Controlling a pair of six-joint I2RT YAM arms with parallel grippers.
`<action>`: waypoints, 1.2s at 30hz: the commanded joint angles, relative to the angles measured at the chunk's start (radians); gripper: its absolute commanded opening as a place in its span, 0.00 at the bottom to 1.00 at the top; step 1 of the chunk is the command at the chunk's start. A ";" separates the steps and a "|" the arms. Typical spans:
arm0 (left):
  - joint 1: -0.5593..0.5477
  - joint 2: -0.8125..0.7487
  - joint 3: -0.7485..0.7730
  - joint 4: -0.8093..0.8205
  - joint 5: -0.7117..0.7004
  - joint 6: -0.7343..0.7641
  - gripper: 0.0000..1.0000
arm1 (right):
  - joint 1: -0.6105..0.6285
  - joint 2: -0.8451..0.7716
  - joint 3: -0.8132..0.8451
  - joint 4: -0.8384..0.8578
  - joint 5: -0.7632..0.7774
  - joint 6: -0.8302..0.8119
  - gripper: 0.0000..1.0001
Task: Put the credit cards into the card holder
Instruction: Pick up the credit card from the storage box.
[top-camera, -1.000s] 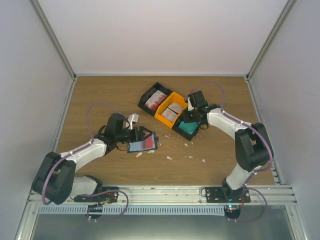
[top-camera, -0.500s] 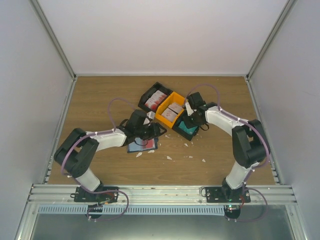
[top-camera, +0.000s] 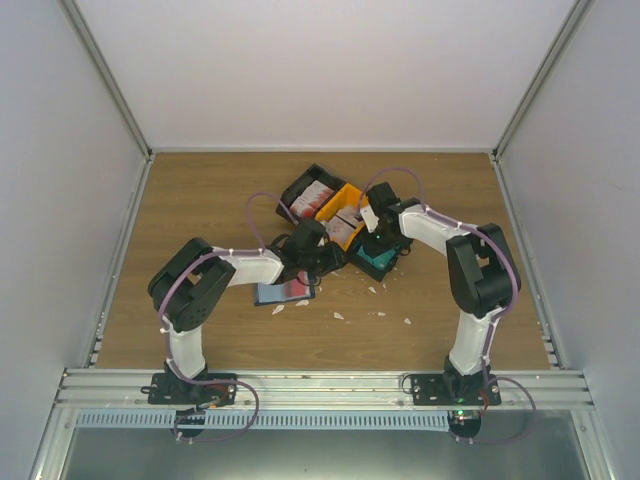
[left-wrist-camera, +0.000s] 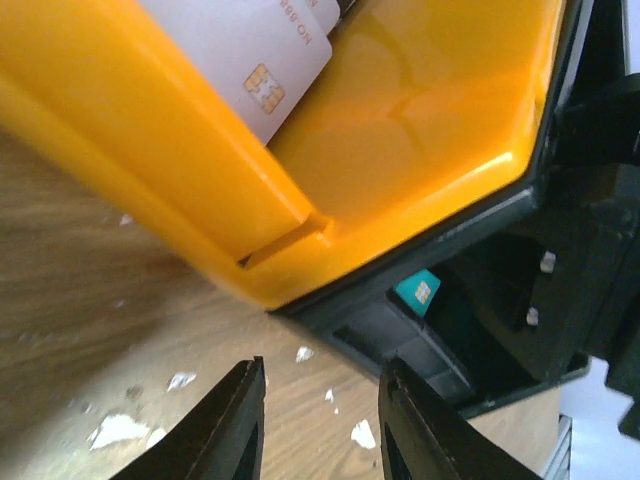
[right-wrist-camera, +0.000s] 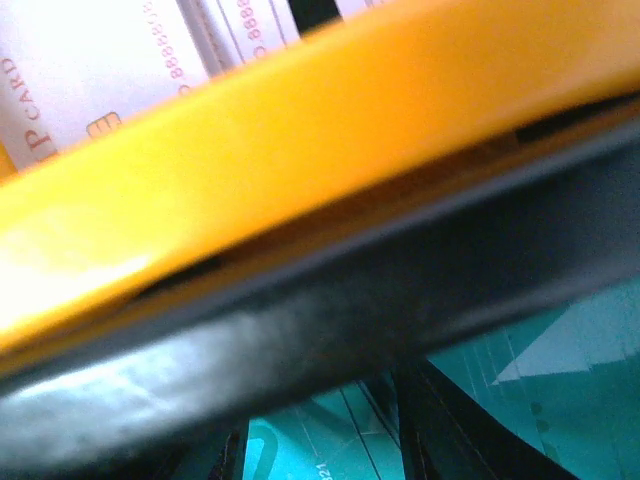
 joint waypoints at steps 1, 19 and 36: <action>-0.015 0.067 0.070 0.030 -0.040 -0.017 0.32 | -0.005 0.037 0.024 -0.037 -0.041 -0.056 0.42; -0.021 0.171 0.157 -0.006 -0.010 0.013 0.23 | 0.000 -0.009 0.011 -0.083 -0.197 -0.052 0.29; -0.020 0.161 0.162 -0.017 -0.021 0.030 0.22 | 0.004 -0.104 -0.037 -0.106 -0.191 -0.004 0.27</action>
